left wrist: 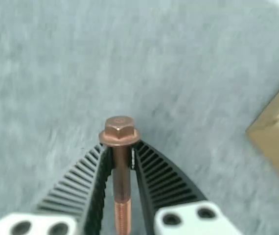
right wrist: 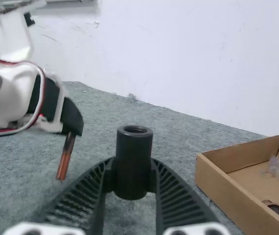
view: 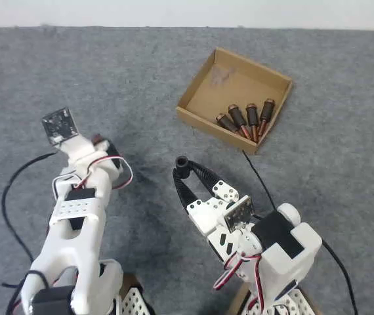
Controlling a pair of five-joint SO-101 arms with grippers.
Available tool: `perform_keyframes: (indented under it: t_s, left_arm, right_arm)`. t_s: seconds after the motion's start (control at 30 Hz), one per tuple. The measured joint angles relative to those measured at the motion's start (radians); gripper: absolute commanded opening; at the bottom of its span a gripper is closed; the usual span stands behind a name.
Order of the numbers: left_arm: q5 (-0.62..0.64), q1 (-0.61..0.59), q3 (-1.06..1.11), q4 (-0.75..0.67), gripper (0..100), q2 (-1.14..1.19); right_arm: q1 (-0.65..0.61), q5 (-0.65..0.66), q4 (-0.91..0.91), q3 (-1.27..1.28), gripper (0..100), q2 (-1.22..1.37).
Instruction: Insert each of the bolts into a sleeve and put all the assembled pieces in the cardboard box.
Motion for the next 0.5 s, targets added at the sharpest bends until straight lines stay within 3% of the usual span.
perform_keyframes:
  t_s: [0.23,0.37,0.5]
  left_arm:
    - [0.000,0.035,0.000,-0.367,1,0.000]
    - [0.000,0.110,0.002,-0.370,1,-0.057]
    - [0.000,0.207,-0.005,-0.236,1,-0.227]
  right_arm:
    - [0.000,0.000,0.031,0.000,0.7,0.000]
    - [0.000,0.000,0.031,0.000,0.7,0.000]
    - [0.000,0.000,0.037,0.000,0.7,0.000]
